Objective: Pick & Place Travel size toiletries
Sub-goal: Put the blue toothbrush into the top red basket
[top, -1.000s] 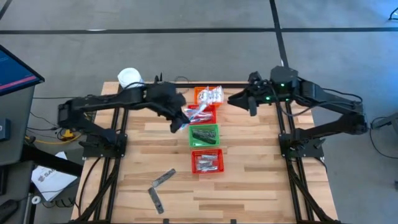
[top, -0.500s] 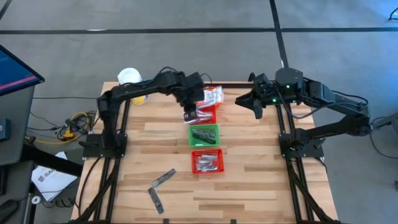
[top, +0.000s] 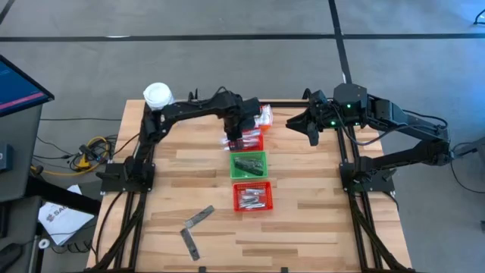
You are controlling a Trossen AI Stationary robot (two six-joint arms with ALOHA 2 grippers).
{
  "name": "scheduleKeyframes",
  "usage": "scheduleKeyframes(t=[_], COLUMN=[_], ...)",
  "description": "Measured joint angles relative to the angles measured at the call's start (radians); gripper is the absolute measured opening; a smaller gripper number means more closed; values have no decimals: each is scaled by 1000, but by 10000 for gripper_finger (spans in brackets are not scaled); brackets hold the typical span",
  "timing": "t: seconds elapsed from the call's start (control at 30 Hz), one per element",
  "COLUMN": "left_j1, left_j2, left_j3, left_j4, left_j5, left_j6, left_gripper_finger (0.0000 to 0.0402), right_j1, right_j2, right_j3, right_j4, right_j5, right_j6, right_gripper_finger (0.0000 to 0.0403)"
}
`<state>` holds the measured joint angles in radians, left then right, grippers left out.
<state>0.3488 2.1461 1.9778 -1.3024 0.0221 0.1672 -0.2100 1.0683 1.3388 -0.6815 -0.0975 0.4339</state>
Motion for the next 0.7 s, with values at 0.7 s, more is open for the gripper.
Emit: scheduleKeyframes(t=[0.7], left_j1=[-51], left_j2=[64], left_j3=[-1], left_j4=[-83], left_j5=[-26], left_j6=[38], left_gripper_finger=[8], right_j1=[0], right_j2=[31], right_j3=[-51], right_j4=[54], right_j5=[3], right_j6=[-15], right_gripper_finger=[98])
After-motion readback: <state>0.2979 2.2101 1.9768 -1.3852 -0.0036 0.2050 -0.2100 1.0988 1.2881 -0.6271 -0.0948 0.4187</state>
